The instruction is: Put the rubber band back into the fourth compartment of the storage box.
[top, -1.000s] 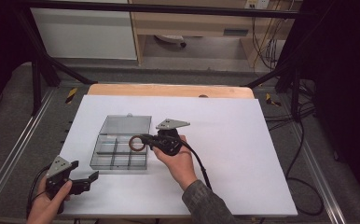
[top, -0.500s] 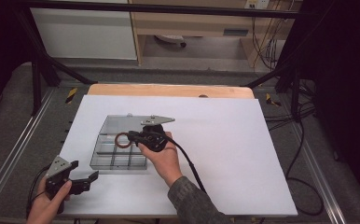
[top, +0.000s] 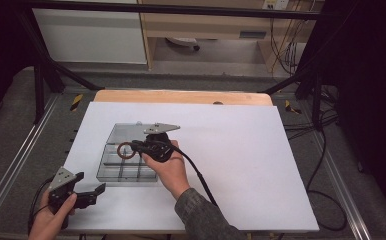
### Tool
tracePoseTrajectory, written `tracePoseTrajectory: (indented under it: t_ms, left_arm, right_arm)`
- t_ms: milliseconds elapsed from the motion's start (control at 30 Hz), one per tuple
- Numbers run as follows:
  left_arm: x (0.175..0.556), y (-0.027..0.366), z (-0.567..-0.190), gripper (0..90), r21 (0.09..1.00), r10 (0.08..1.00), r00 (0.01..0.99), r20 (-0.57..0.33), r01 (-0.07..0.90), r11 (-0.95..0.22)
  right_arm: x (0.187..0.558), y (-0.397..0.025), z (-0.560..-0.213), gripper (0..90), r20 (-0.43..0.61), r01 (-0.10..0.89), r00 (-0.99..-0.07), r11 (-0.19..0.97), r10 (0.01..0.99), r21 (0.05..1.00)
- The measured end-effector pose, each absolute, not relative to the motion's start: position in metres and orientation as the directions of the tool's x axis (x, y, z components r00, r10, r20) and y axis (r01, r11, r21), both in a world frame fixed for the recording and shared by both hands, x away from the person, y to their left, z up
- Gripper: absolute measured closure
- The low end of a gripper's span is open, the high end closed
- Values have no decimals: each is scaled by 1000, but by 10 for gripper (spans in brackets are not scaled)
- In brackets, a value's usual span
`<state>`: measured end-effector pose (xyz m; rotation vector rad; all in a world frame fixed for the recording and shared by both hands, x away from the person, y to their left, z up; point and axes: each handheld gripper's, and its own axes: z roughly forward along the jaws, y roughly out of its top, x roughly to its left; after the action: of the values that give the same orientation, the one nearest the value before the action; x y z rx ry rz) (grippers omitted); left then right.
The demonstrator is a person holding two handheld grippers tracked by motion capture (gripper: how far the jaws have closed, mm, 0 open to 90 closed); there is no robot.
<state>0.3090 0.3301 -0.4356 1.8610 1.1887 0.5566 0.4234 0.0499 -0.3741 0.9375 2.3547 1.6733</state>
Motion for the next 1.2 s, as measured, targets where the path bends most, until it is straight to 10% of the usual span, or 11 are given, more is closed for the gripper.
tracePoseTrajectory:
  t_ms: [1200]
  left_arm:
    - [309,329,-436,75,832,886,458,-66,516,-205]
  right_arm:
    - [423,71,-374,841,254,417,-813,218,524,883]
